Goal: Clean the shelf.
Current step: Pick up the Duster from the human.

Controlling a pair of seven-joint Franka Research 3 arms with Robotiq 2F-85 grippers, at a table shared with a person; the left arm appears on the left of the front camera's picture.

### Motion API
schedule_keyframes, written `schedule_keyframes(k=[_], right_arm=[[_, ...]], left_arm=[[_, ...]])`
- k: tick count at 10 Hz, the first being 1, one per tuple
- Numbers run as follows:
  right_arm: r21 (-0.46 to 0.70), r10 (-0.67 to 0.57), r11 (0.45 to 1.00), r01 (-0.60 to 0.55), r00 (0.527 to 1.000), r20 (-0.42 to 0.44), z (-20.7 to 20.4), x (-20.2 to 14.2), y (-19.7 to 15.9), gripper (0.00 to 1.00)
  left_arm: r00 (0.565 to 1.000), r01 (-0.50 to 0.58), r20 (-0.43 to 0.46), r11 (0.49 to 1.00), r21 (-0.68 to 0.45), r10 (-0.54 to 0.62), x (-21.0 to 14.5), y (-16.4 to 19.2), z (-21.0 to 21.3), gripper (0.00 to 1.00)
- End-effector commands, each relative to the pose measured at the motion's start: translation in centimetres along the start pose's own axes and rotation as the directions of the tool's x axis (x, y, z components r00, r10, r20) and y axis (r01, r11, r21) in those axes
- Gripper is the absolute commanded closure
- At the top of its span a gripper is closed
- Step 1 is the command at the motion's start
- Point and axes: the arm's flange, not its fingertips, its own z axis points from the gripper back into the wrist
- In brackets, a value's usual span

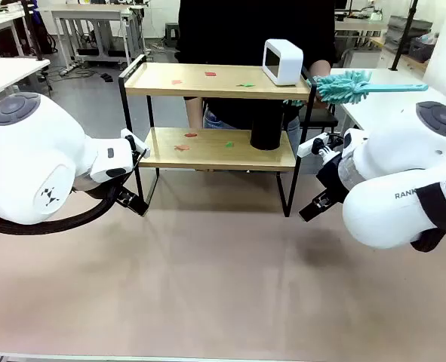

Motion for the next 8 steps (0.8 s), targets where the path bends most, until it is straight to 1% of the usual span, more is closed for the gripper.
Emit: schedule_keyframes(k=[1,8], right_arm=[[0.0,0.0,1.0,0.0,1.0,0.0,0.01,0.0,0.0,0.0],[0.0,0.0,1.0,0.0,1.0,0.0,0.01,0.0,0.0,0.0]], left_arm=[[1.0,0.0,0.001,1.0,0.0,0.0,0.02,0.0,0.03,0.0],[1.0,0.0,0.001,1.0,0.0,0.0,0.02,0.0,0.03,0.0]])
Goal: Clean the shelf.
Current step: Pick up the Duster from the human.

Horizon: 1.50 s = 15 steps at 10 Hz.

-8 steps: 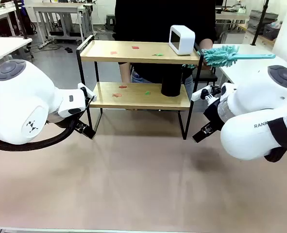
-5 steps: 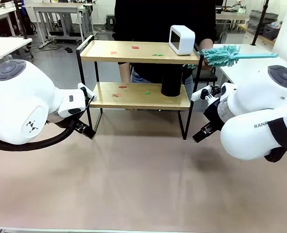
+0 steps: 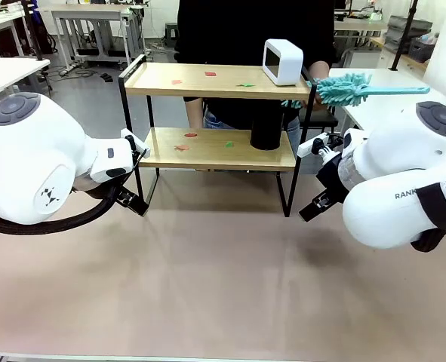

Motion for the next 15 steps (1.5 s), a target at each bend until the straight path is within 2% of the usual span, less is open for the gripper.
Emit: schedule_keyframes(k=[1,5,6,7,8,9,10,11,12,13,14,15], right_arm=[[0.0,-0.001,1.0,0.001,1.0,0.0,0.0,0.0,0.0,0.0],[0.0,0.0,1.0,0.0,1.0,0.0,0.0,0.0,0.0,0.0],[0.083,-0.014,0.996,0.029,0.984,-0.175,1.1,-0.1,-0.1,0.0],[0.116,-0.067,0.988,0.101,0.961,-0.268,3.0,-0.8,-0.2,0.0],[0.166,-0.108,0.973,0.16,0.952,-0.286,5.5,-1.7,-0.4,0.0],[0.229,-0.184,0.944,0.237,0.955,-0.233,8.9,-2.9,-1.2,0.0],[0.283,-0.295,0.901,0.328,0.943,-0.153,12.3,-4.0,-2.4,0.0],[0.436,-0.383,0.821,0.368,0.922,-0.058,16.6,-6.1,-3.9,0.0],[0.528,-0.483,0.752,0.395,0.875,0.033,21.0,-9.0,-5.8,0.0],[0.596,-0.63,0.665,0.45,0.767,0.123,25.0,-13.0,-8.2,0.0],[0.636,-0.73,0.6,0.485,0.658,0.187,27.7,-16.5,-9.8,0.0],[0.678,-0.798,0.534,0.505,0.565,0.208,29.0,-19.8,-11.9,0.0]], left_arm=[[1.0,0.0,0.001,1.0,0.0,0.0,0.0,0.0,0.0,0.0],[1.0,0.0,0.0,1.0,0.0,0.0,0.0,0.0,0.0,0.0],[0.983,0.06,-0.166,0.991,-0.121,-0.08,-0.4,-0.1,1.9,0.0],[0.974,0.06,-0.194,0.959,-0.278,-0.117,-1.3,0.0,3.8,0.0],[0.978,0.073,-0.155,0.93,-0.36,-0.137,-2.4,0.4,5.7,0.0],[0.99,0.082,-0.063,0.882,-0.464,-0.125,-3.3,1.4,8.4,0.0],[0.994,0.111,0.066,0.822,-0.559,-0.09,-4.4,3.0,11.4,0.0],[0.984,0.115,0.175,0.823,-0.557,-0.019,-6.0,5.4,15.0,0.0],[0.961,0.121,0.273,0.835,-0.536,0.036,-8.3,7.9,18.8,0.0],[0.922,0.069,0.359,0.851,-0.521,0.144,-11.6,11.4,22.7,0.0],[0.87,-0.001,0.417,0.846,-0.533,0.263,-14.8,14.5,24.8,0.0],[0.792,-0.059,0.47,0.815,-0.577,0.39,-18.0,17.0,25.7,0.0]])
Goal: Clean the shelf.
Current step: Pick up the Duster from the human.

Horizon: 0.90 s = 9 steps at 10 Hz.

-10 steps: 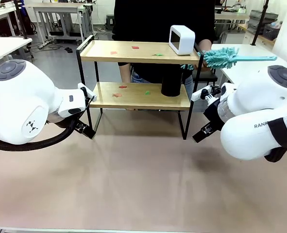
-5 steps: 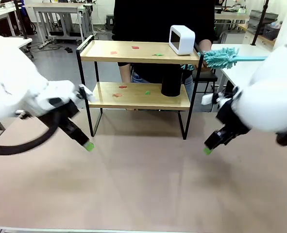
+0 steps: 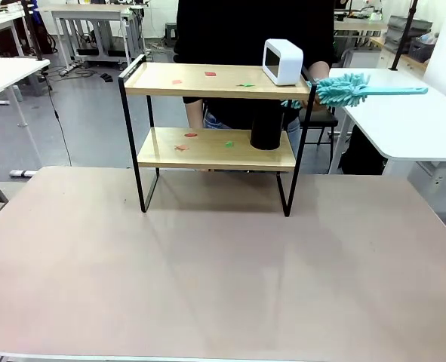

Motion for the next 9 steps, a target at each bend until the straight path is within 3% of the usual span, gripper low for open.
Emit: schedule_keyframes(k=[1,3,5,6,7,8,9], right_arm=[[0.104,-0.162,0.984,0.144,0.966,0.2,2.7,-6.0,-6.6,0.0],[0.198,-0.323,0.94,0.279,0.915,0.24,5.4,-7.3,-14.0,0.0],[0.296,-0.483,0.865,0.405,0.83,0.277,5.4,-9.7,-20.1,0.0],[0.276,-0.53,0.843,0.462,0.803,0.272,4.3,-10.8,-22.1,0.0],[0.179,-0.554,0.832,0.525,0.782,0.285,3.2,-11.2,-22.8,0.0],[0.249,-0.516,0.853,0.458,0.809,0.28,9.6,-9.2,-22.2,0.0],[0.249,-0.516,0.853,0.458,0.809,0.28,9.6,-9.2,-22.2,0.0]], left_arm=[[0.966,-0.12,0.222,0.991,-0.056,0.129,-5.3,3.4,2.9,0.0],[0.885,-0.287,0.341,0.948,-0.135,0.316,-10.6,7.4,4.4,0.0],[0.794,-0.397,0.411,0.895,-0.205,0.447,-15.3,8.7,2.4,0.0],[0.769,-0.426,0.422,0.877,-0.222,0.48,-16.3,8.3,0.7,0.0],[0.761,-0.473,0.399,0.859,-0.197,0.511,-15.9,8.2,-0.3,0.0],[0.782,-0.44,0.405,0.88,-0.181,0.474,-14.6,11.9,6.7,0.0],[0.782,-0.44,0.405,0.88,-0.181,0.474,-14.6,11.9,6.7,0.0]])
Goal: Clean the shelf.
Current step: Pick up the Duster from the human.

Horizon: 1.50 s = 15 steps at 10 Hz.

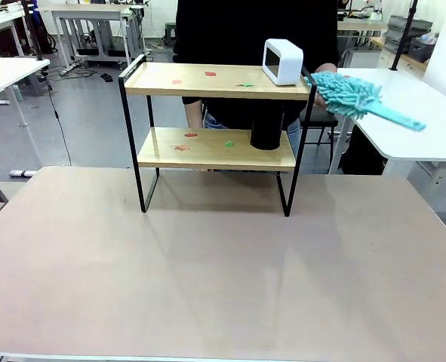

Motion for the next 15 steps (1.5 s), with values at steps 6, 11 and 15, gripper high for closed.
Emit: schedule_keyframes(k=[6,11,15], right_arm=[[0.03,0.049,0.998,-0.049,0.999,0.008,0.8,-0.6,2.4,0.0],[0.063,0.149,0.988,-0.14,0.974,-0.17,-0.2,0.1,4.8,0.0],[0.171,0.352,0.935,-0.31,0.871,-0.344,-5.5,3.2,13.3,0.0]], left_arm=[[0.999,0.045,-0.001,0.999,0.005,-0.045,0.2,-1.4,1.0,0.0],[0.999,0.045,-0.001,0.999,0.005,-0.045,0.2,-1.4,1.0,0.0],[0.999,0.045,-0.001,0.999,0.005,-0.045,0.2,-1.4,1.0,0.0]])
